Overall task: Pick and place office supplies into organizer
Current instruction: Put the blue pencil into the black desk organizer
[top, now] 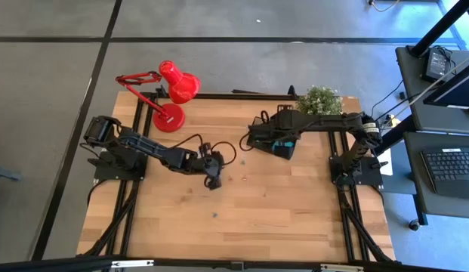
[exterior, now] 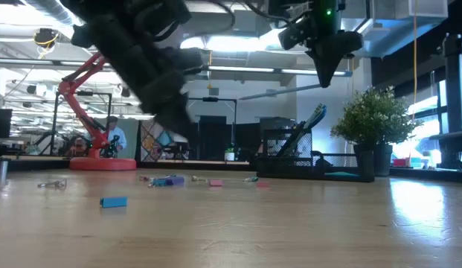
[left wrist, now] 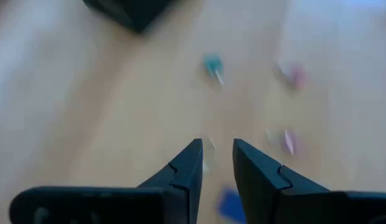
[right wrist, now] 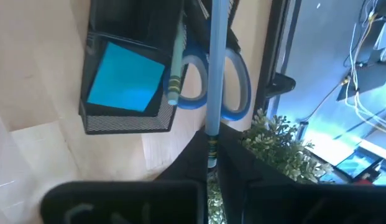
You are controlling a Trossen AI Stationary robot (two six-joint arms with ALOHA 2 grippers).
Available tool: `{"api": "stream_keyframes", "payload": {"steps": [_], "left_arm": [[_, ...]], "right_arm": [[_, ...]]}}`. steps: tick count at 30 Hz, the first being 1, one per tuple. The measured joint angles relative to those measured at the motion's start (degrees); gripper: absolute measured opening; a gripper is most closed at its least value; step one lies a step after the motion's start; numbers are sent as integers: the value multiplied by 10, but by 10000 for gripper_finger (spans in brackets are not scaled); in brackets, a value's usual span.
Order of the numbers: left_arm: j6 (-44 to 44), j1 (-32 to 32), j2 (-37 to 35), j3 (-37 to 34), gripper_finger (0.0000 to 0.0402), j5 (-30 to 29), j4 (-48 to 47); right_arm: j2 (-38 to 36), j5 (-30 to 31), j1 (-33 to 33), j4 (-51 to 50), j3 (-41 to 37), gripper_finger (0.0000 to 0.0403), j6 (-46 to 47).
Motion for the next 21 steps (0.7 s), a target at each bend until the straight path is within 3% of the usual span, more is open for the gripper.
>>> {"api": "stream_keyframes", "payload": {"steps": [3,6,14,18,21], "left_arm": [[60,17,0,0,83,-22,56],[157,28,0,5,79,-36,90],[491,0,-1,27,68,-222,148],[627,-2,-1,27,64,-229,225],[682,-2,-1,27,65,-229,246]], "right_arm": [[0,-12,-7,0,0,19,0],[0,-61,-19,0,0,19,20],[0,-229,-33,10,0,19,137],[0,-321,-33,68,0,19,166],[0,-368,-33,110,0,19,180]]}}
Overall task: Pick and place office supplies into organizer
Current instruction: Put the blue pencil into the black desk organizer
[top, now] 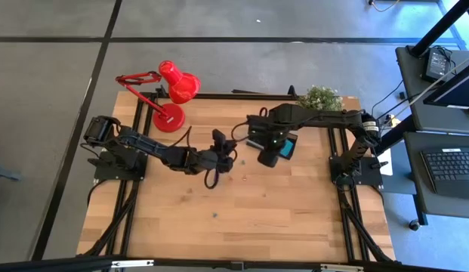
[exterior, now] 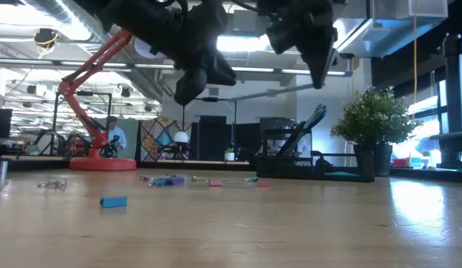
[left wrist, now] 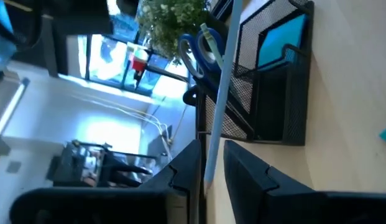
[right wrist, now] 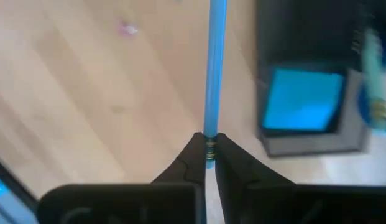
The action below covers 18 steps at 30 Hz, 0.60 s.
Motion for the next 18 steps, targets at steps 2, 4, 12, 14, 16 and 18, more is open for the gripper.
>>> {"api": "stream_keyframes", "payload": {"steps": [2,4,12,14,16,18], "left_arm": [[15,-1,0,0,72,1,0],[18,-3,0,0,81,1,-9],[33,-10,0,0,121,-7,-12],[34,-6,0,0,125,-17,-13],[34,-2,0,0,127,-23,-13],[34,1,0,0,127,-23,-13]], "right_arm": [[0,-7,0,17,0,19,8],[0,-7,0,23,0,19,17],[0,-46,-2,84,0,20,50],[0,-55,0,94,0,20,59],[0,-58,3,99,0,20,63],[0,-59,6,101,0,20,72]]}}
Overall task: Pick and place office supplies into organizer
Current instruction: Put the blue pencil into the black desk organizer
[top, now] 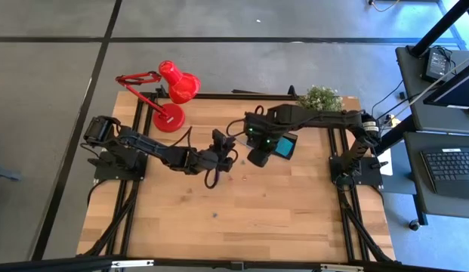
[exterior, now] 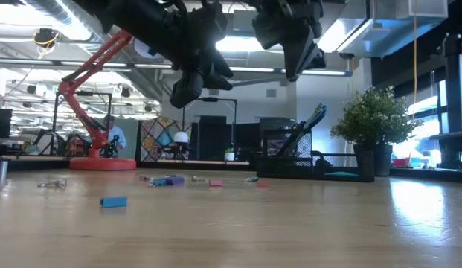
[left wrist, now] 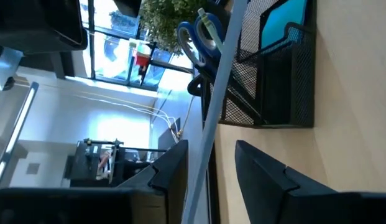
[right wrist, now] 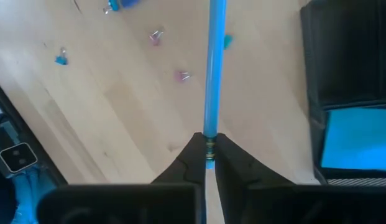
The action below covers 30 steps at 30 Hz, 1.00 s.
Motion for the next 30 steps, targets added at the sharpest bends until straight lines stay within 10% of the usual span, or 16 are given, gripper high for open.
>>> {"api": "stream_keyframes", "payload": {"steps": [12,30], "left_arm": [[-5,15,0,0,123,0,-3],[-19,10,0,0,17,5,-49]], "right_arm": [[0,-20,10,5,0,20,2],[0,-19,9,5,0,20,-5]]}}
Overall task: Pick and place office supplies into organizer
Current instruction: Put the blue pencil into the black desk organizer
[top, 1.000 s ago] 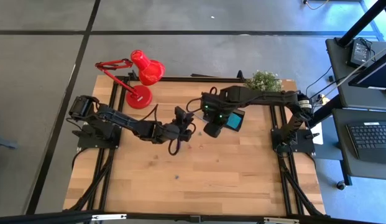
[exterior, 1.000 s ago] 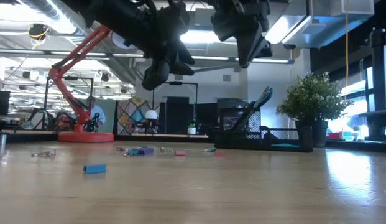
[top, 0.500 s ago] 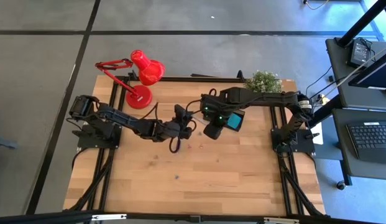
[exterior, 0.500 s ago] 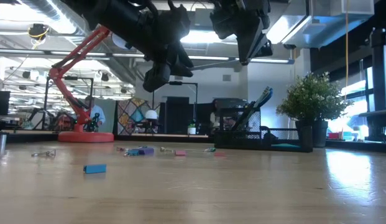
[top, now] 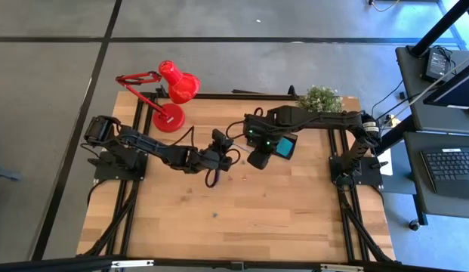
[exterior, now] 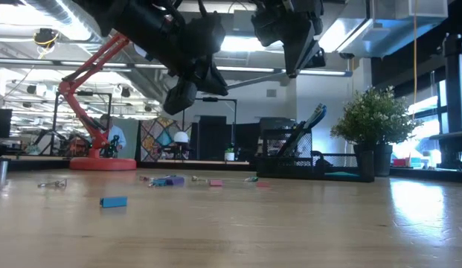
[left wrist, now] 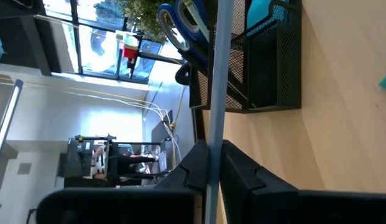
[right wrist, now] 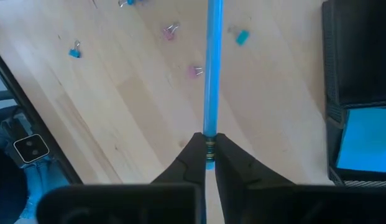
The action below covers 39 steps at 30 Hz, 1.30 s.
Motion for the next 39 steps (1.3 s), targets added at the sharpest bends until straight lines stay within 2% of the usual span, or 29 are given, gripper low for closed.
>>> {"api": "stream_keyframes", "payload": {"steps": [6,13,20,23,26,31,34,39], "left_arm": [[-13,0,0,0,14,0,-1],[-63,3,0,0,14,33,2],[-154,30,0,0,14,106,-14],[-189,51,0,0,14,169,-17],[-238,78,0,0,14,256,-9],[-319,126,0,0,14,378,19],[-343,154,0,0,14,442,53],[-381,200,0,0,14,588,127]], "right_arm": [[0,1,0,2,0,43,-19],[0,30,1,7,0,115,-91],[-21,179,17,2,10,184,-170],[-38,200,26,6,29,197,-192],[-55,206,35,7,48,201,-215],[-100,278,57,9,53,199,-247],[-125,287,72,10,53,199,-249],[-151,291,92,17,53,198,-265]]}}
